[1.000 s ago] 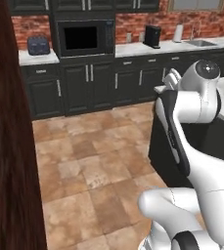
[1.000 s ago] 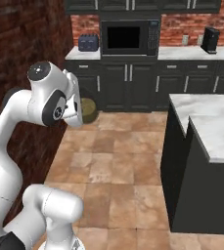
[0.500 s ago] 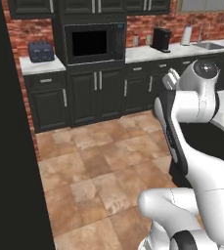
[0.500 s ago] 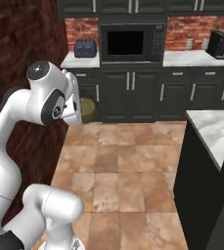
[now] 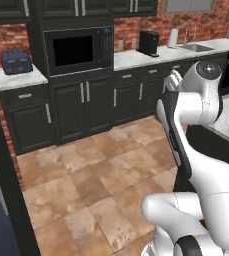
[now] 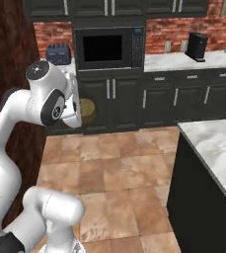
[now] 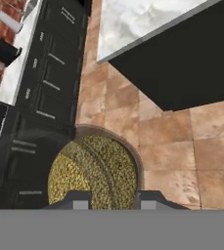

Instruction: Pick the jar and jar from the dining table and place them in the open cabinet. Close the cabinet after placing the objects.

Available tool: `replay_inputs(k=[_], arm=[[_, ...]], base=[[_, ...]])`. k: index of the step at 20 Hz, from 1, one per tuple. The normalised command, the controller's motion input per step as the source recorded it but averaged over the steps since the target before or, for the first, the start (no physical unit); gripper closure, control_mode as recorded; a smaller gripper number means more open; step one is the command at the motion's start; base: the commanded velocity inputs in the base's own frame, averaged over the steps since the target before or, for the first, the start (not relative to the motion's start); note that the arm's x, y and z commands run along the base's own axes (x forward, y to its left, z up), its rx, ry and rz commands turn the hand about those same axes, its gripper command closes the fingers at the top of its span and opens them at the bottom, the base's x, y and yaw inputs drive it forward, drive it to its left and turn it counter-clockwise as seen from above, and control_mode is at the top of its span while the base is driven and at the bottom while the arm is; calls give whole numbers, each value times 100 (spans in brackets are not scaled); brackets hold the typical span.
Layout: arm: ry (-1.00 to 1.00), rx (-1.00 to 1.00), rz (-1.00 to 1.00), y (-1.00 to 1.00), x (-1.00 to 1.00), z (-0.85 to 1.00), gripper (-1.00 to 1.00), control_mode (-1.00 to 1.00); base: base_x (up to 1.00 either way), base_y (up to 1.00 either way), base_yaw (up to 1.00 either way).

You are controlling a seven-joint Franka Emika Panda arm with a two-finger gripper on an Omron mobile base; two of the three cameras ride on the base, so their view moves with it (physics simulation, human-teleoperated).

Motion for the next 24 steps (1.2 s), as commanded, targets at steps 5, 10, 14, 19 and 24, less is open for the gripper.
replay_inputs(k=[5,10,14,19,24], arm=[[0,0,0,0,0,0,100,100],[0,0,0,0,0,0,100,100],[0,0,0,0,0,0,100,100],[0,0,0,0,0,0,100,100],[0,0,0,0,0,0,100,100]], base=[[68,3,-39],[56,18,-43],[54,32,-45],[48,51,-47],[53,67,-44]])
